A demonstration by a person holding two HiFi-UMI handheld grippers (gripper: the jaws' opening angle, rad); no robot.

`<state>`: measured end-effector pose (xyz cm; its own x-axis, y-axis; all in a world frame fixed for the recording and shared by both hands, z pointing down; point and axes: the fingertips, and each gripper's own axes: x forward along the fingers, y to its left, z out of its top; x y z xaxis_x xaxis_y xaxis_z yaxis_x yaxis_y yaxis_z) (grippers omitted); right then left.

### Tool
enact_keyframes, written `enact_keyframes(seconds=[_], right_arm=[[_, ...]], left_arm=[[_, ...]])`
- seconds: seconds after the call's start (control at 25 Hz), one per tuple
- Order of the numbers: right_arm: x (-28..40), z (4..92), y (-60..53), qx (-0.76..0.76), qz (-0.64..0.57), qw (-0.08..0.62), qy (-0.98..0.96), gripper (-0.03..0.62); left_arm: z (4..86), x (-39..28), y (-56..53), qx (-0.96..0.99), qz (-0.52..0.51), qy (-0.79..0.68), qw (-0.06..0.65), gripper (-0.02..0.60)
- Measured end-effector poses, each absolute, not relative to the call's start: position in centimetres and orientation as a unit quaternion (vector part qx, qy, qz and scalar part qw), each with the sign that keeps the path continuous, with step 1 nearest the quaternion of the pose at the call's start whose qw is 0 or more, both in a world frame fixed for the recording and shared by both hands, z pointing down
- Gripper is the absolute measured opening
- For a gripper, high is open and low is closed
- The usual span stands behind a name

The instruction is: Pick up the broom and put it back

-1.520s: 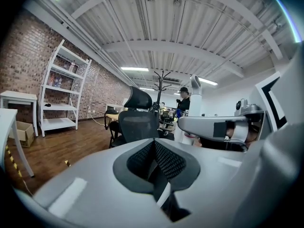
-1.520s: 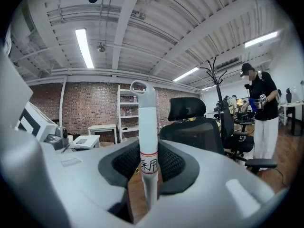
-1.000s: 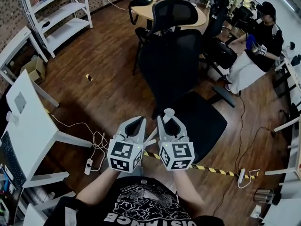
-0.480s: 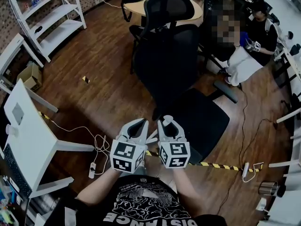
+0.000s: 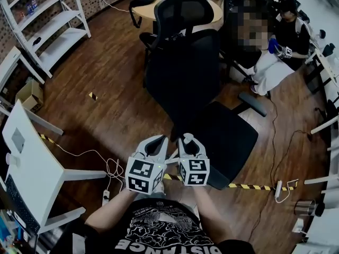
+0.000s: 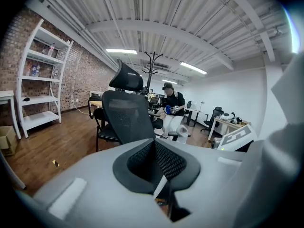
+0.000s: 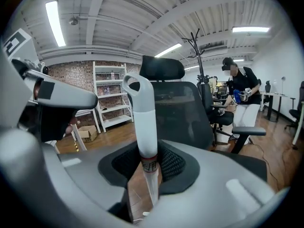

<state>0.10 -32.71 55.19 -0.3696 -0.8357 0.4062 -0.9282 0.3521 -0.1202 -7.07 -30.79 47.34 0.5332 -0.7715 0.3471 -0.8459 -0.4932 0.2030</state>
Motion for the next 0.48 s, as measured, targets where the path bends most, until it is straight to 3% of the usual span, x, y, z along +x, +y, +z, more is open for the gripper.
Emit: enact_keyframes(seconds=[0.48], right_arm=[[2.3,56.3,-38.7,0.576,0.163,0.125,-0.791,0.098]], left_arm=[[47.7,-7.7,-32.6,0.858,0.109,-0.468,0.179,0.005]])
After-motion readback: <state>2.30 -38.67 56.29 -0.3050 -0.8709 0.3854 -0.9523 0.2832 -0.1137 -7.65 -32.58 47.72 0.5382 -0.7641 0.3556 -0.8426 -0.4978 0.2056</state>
